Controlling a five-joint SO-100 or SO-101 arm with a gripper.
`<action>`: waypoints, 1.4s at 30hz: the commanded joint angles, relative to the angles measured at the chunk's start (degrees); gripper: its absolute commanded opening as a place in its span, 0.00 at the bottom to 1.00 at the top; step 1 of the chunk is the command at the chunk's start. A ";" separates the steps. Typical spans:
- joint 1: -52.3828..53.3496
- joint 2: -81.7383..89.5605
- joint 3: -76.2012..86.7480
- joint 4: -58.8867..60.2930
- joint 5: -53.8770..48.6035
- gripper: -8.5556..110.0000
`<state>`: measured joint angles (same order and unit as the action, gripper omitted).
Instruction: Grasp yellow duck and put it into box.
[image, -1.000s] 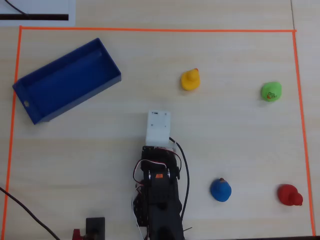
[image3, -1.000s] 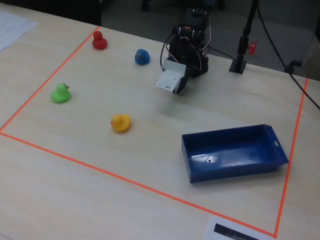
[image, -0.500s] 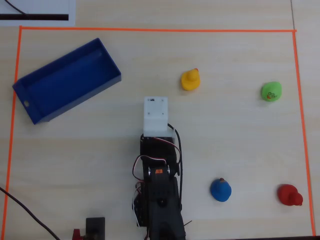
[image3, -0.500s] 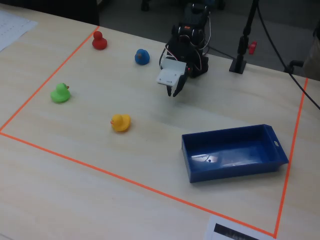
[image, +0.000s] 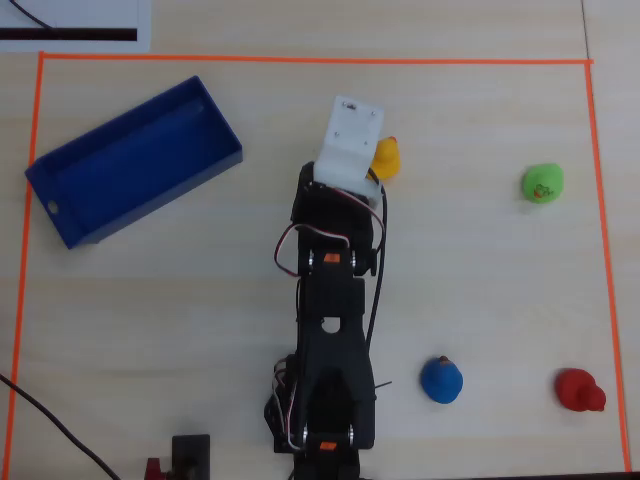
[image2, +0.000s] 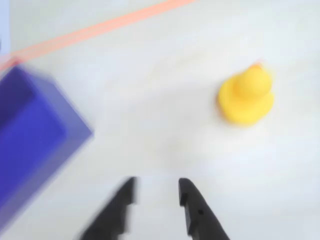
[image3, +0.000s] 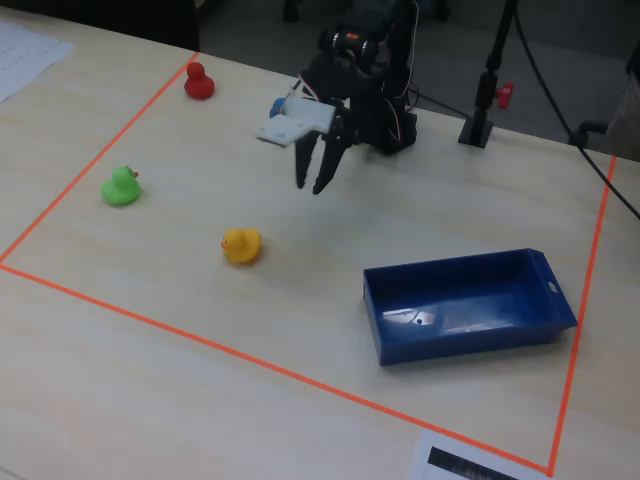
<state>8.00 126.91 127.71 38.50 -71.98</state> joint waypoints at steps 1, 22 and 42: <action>3.96 -9.32 -8.79 -5.80 0.70 0.25; 12.30 -35.77 -20.74 -8.26 1.14 0.25; 16.44 -50.10 -37.09 -3.34 1.14 0.25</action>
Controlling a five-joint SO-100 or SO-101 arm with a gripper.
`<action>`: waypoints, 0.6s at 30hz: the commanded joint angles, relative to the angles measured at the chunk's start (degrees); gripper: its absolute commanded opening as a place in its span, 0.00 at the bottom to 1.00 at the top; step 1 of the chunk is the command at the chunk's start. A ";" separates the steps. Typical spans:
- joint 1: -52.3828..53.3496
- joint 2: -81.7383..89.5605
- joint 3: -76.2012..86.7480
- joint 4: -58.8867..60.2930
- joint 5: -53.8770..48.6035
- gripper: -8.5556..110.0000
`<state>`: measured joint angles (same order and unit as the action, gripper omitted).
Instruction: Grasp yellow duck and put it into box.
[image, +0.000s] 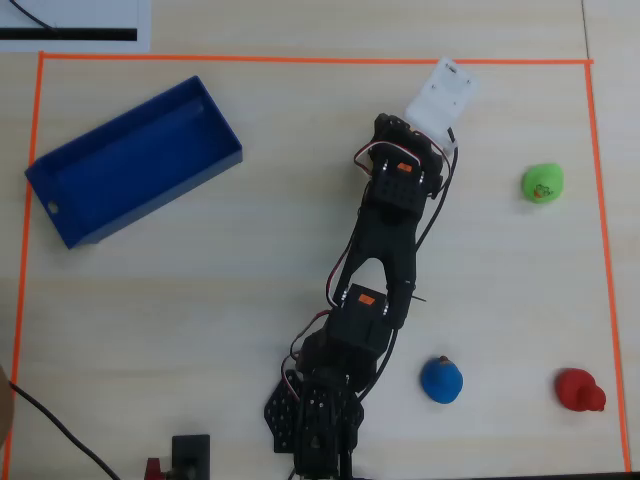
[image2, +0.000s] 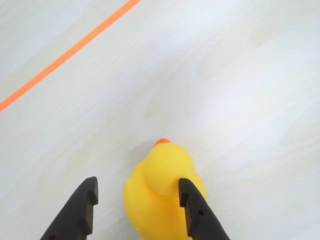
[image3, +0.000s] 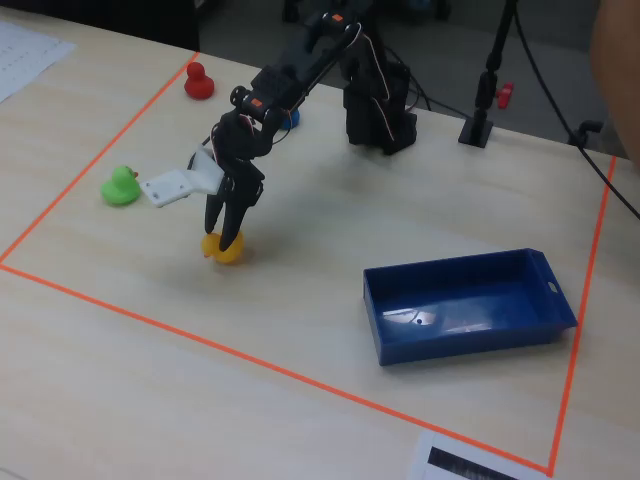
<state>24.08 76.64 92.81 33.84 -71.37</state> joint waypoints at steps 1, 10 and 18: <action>0.44 0.18 -2.20 1.58 0.53 0.25; 1.41 -7.65 -7.65 3.78 0.53 0.24; 1.93 -10.63 -10.99 4.57 0.62 0.10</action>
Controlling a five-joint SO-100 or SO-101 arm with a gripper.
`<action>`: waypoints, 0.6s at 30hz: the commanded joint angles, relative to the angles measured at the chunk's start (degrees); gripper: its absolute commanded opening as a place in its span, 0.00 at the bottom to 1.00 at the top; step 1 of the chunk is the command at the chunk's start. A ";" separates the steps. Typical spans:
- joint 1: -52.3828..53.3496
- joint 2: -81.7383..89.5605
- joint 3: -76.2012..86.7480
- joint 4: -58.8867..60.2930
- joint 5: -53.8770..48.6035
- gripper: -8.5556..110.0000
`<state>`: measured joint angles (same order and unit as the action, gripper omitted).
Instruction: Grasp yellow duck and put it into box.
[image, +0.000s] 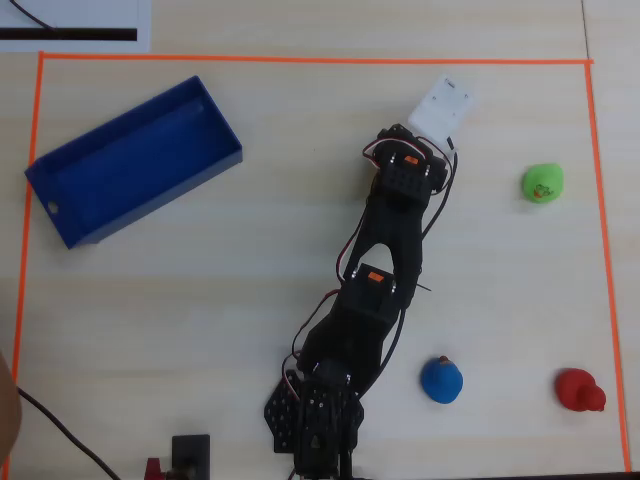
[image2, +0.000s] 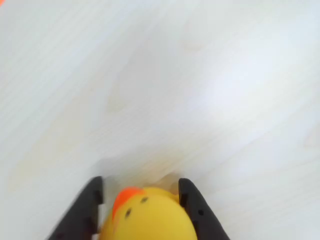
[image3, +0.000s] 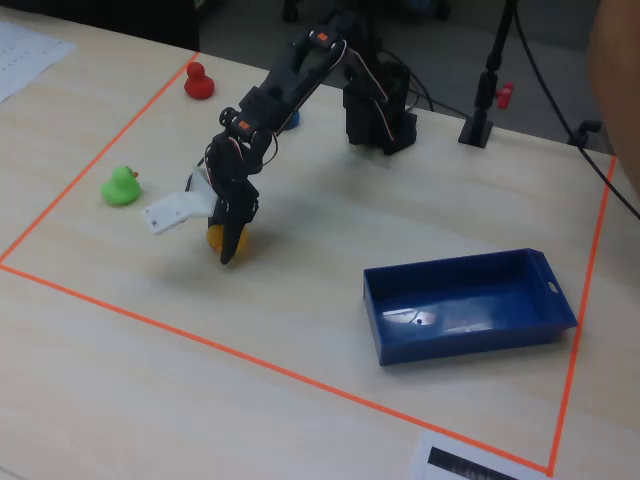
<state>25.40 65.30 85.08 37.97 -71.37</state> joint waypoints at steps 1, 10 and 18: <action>0.70 0.70 -3.52 0.70 0.53 0.07; 1.05 3.96 -3.87 2.90 0.62 0.07; -5.80 17.84 -0.62 14.68 2.81 0.07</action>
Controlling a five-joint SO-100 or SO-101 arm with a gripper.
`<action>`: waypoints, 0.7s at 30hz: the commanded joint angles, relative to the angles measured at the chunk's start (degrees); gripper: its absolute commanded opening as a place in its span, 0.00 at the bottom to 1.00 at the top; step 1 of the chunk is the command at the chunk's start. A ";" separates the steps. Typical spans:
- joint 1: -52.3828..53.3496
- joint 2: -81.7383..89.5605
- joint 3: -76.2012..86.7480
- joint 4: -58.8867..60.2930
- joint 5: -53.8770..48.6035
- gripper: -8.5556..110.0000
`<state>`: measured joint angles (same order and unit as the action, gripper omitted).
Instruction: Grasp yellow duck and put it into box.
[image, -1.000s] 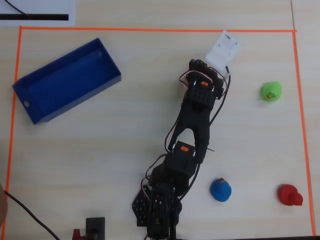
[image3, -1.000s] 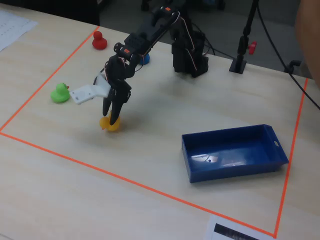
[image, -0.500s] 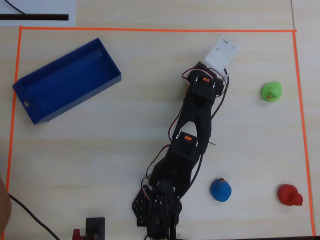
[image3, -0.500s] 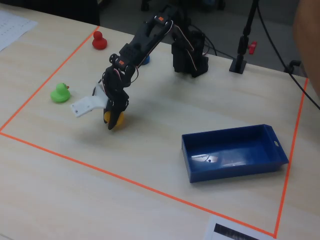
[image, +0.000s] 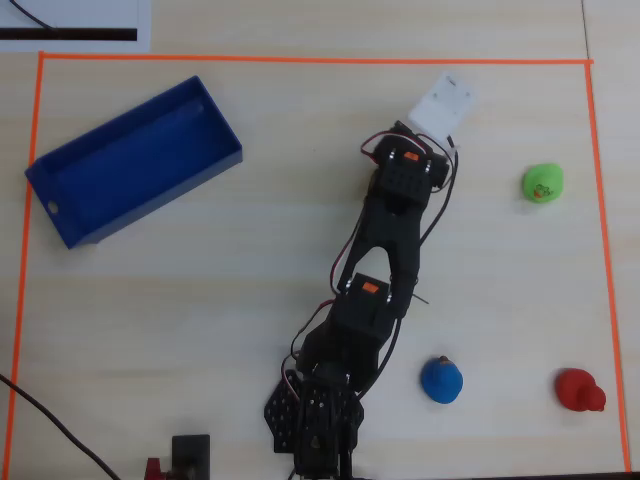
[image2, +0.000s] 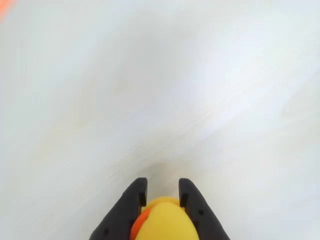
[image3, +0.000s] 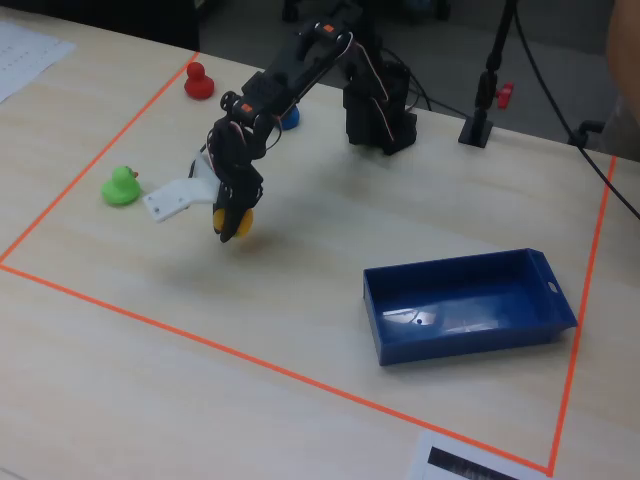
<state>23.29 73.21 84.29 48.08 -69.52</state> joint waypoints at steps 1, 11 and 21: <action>-5.36 12.48 1.23 6.59 1.14 0.07; -27.86 40.69 19.51 21.53 5.01 0.07; -54.93 44.21 19.95 27.77 13.80 0.07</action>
<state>-23.38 118.21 108.72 75.67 -57.66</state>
